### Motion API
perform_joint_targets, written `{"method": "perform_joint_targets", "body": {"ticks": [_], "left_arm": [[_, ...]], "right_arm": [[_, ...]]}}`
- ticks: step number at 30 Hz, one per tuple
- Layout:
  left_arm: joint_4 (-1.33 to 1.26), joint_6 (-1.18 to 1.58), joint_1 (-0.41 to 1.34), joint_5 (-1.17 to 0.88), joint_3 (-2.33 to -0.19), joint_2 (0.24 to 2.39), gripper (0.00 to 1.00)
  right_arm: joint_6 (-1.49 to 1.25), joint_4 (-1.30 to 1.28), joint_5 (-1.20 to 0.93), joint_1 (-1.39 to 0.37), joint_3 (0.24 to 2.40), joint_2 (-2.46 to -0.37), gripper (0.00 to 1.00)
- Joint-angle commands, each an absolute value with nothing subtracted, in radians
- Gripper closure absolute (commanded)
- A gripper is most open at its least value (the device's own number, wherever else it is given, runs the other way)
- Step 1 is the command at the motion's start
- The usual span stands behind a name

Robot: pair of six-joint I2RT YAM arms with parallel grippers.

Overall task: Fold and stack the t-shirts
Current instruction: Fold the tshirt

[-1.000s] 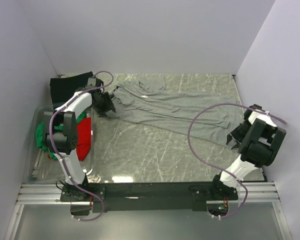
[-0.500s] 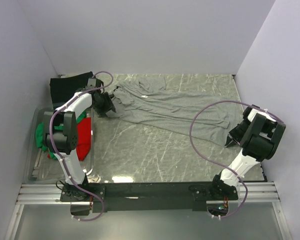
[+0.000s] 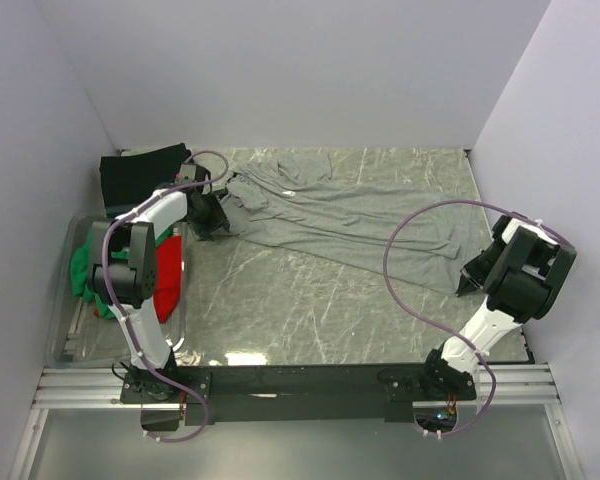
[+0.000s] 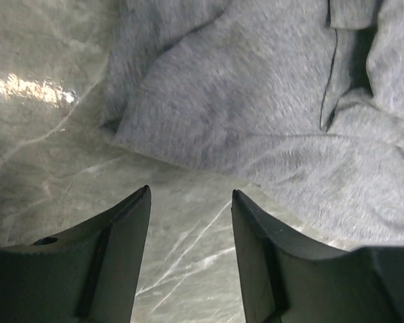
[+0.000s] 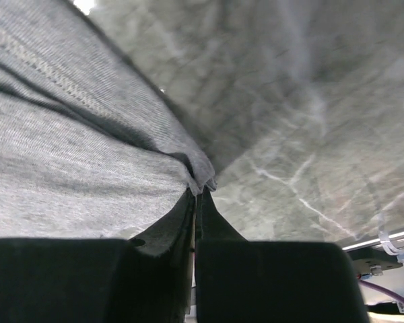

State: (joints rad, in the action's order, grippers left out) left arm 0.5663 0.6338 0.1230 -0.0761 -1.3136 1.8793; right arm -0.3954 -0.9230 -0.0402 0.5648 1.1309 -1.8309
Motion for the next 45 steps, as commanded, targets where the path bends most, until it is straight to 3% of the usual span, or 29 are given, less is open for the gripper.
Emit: {"method": "perform_joint_targets", "body": {"ticks": [1, 11, 17, 24, 26, 45], "left_arm": [[0.532, 0.653, 0.126, -0.015, -1.315, 1.902, 0.43], [0.52, 0.664, 0.144, 0.041, -1.393, 1.985, 0.44], [0.5, 0.657, 0.158, 0.089, -1.382, 2.002, 0.62], [0.497, 0.626, 0.173, 0.144, -1.382, 1.997, 0.96], [0.494, 0.618, 0.178, 0.162, -1.373, 1.98, 1.0], [0.575, 0.543, 0.23, 0.236, -1.132, 1.695, 1.0]], "right_arm": [[-0.397, -0.885, 0.052, 0.603, 1.114, -1.807, 1.0], [-0.397, -0.888, 0.055, 0.618, 1.111, -1.795, 1.0], [-0.397, -0.891, 0.057, 0.624, 1.114, -1.787, 1.0], [-0.402, -0.9, 0.081, 0.637, 1.121, -1.727, 1.0], [-0.397, -0.907, 0.106, 0.641, 1.123, -1.701, 1.0], [-0.411, -0.991, 0.294, 0.669, 1.078, -1.579, 1.0]]}}
